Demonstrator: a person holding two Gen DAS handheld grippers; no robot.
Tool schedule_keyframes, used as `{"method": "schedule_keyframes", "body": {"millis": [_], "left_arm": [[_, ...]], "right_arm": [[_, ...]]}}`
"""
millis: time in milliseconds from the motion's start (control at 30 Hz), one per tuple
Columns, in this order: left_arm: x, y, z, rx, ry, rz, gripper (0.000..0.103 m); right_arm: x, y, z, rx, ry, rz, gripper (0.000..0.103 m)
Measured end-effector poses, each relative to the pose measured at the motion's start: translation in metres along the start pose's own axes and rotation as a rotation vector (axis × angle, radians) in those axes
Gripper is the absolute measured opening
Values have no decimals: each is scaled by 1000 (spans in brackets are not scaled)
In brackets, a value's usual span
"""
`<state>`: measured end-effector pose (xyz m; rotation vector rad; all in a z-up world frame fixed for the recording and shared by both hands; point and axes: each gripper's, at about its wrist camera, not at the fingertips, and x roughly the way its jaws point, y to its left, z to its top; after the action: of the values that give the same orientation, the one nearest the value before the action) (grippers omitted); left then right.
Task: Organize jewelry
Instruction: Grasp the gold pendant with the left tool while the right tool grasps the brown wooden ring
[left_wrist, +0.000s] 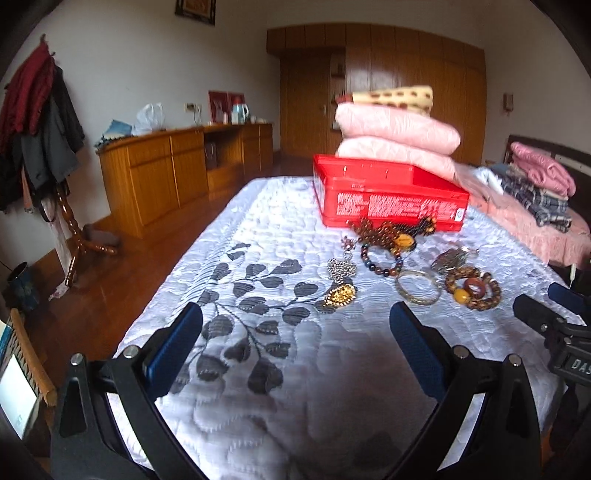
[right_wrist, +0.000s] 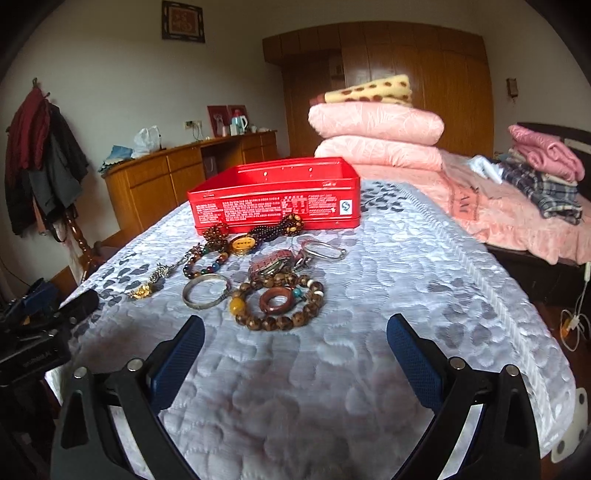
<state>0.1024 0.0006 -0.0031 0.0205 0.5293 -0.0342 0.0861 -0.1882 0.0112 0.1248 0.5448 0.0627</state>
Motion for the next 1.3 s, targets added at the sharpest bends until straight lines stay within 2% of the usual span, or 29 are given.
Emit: {"method": "schedule_keyframes", "body": {"millis": [133,267,367,433,667,733,767,867,933,1000,1033,1067,1300], "left_arm": [[20,-2,13,16,64,-23,98],[33,-6,21,16,103,-44,97],[41,-10,24,25,125,-40,89],[50,-13,26,27,158,-47,72],[72,-18,29,6,249,-83,69],[76,-19,28,5,276,-100,56],[79,-19,27,5,286,-102,54],[80,-20,27,11,289,-100,49],[80,-22,26,19,288,-96,38],[80,-22,26,20,285,-94,33],[80,-22,26,17,284,-95,26],[79,-22,26,13,283,-96,23],[69,-18,23,-15,278,-128,22]], "right_arm": [[16,-4,11,15,65,1,96],[23,-6,18,9,74,-9,96],[28,-8,21,17,92,-6,96],[32,-9,23,21,105,1,96],[40,-12,29,18,127,5,96],[42,-13,29,27,134,11,96],[43,-14,29,31,137,14,96],[45,-16,29,38,140,24,96],[47,-18,30,47,145,35,96],[48,-19,30,55,155,42,96],[49,-20,30,58,160,45,96],[50,-19,30,59,162,45,96],[51,-15,31,33,189,31,96]]}}
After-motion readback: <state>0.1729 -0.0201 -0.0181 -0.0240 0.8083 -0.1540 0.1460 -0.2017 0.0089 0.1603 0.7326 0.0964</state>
